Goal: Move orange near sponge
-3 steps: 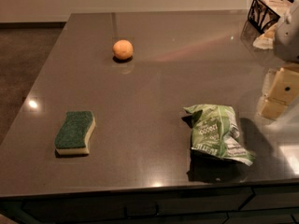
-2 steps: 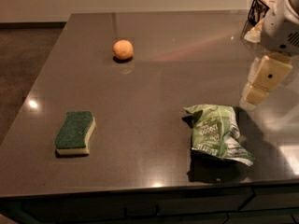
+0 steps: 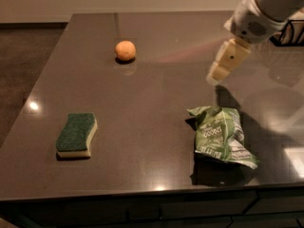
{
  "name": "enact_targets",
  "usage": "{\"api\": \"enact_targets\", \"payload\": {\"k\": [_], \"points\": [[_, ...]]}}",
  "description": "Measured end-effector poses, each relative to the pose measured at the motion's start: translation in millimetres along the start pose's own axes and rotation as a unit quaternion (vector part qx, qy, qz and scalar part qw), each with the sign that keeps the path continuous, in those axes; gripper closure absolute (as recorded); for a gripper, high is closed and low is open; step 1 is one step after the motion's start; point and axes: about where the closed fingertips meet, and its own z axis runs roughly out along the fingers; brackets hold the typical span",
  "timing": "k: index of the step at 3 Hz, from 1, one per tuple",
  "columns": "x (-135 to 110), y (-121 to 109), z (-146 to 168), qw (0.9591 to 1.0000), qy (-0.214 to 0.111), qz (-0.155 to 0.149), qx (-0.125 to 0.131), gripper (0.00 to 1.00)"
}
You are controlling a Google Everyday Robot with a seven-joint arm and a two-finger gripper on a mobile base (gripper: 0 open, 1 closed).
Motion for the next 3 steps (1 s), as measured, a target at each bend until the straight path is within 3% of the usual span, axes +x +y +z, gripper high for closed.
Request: {"api": "enact_targets", "payload": {"k": [1,3], "points": [[-34,-22,32,0.9996,-0.028,0.009,0.004,0.0],[-115,-40,94,0.9968,-0.076,0.021,-0.012,0.0]]}}
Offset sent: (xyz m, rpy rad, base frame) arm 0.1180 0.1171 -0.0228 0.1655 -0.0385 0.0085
